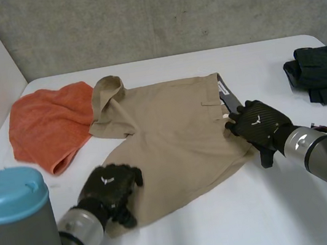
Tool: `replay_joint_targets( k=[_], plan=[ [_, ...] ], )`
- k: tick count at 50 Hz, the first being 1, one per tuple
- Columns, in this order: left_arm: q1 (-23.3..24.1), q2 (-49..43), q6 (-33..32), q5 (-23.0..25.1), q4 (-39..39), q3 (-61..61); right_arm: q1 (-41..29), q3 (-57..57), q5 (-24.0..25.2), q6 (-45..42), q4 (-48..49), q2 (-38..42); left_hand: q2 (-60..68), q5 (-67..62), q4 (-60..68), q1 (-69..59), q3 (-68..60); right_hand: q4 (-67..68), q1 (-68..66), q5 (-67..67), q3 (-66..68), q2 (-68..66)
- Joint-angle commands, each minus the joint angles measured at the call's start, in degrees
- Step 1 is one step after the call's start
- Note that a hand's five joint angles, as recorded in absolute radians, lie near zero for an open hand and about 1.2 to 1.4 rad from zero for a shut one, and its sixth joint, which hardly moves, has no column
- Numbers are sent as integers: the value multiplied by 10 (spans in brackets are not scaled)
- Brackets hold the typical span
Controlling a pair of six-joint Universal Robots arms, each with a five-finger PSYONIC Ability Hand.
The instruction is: Fold the laundry.
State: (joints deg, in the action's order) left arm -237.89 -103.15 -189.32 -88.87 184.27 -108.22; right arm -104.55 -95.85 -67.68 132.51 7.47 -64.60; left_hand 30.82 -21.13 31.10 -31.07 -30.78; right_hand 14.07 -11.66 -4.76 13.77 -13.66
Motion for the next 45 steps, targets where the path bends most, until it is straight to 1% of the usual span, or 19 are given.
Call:
replay_joint_targets(
  k=[1,2,3,5,6,10,16,21,31,35,39,45],
  plan=[
    [3,9,50,2,-24,-37,1,34,14,-50,4,52,35,-31,32,-32,-35,249,-273,-242,252,-253],
    [3,9,51,2,-25,-40,2,37,15,-50,6,54,24,-21,22,-22,-25,313,-337,-306,316,-317],
    [3,8,51,0,-24,-46,2,41,18,-50,11,59,9,-6,7,-7,-10,463,-487,-456,466,-467],
    [2,8,52,-1,-24,-51,2,42,18,-50,12,61,8,-4,5,-5,-8,629,-653,-622,632,-633],
    [2,8,52,1,-23,-53,2,42,19,-49,14,61,6,-3,3,-3,-6,659,-683,-652,662,-663],
    [-4,6,52,-7,-11,-59,3,42,19,-41,18,61,-51,54,-54,54,51,659,-683,-652,662,-663],
    [-4,5,51,-29,18,-65,2,35,10,-30,17,57,-73,76,-76,76,73,659,-683,-652,662,-663],
    [-2,5,44,-42,53,-71,5,30,10,-9,13,55,-61,65,-64,64,61,659,-683,-652,662,-663],
    [-1,-22,33,-49,94,-69,7,25,9,6,12,53,39,-36,37,-37,-40,659,-683,-652,662,-663],
    [-1,-42,8,-49,115,-66,7,23,8,6,13,53,75,-72,72,-72,-75,659,-683,-652,662,-663],
    [-3,-58,-31,-50,148,-62,7,22,6,6,13,53,155,-152,152,-153,-156,659,-683,-652,662,-663],
    [-4,-79,-61,-49,178,-53,8,21,-7,7,12,52,273,-270,270,-271,-274,659,-683,-652,662,-663]
  ],
)
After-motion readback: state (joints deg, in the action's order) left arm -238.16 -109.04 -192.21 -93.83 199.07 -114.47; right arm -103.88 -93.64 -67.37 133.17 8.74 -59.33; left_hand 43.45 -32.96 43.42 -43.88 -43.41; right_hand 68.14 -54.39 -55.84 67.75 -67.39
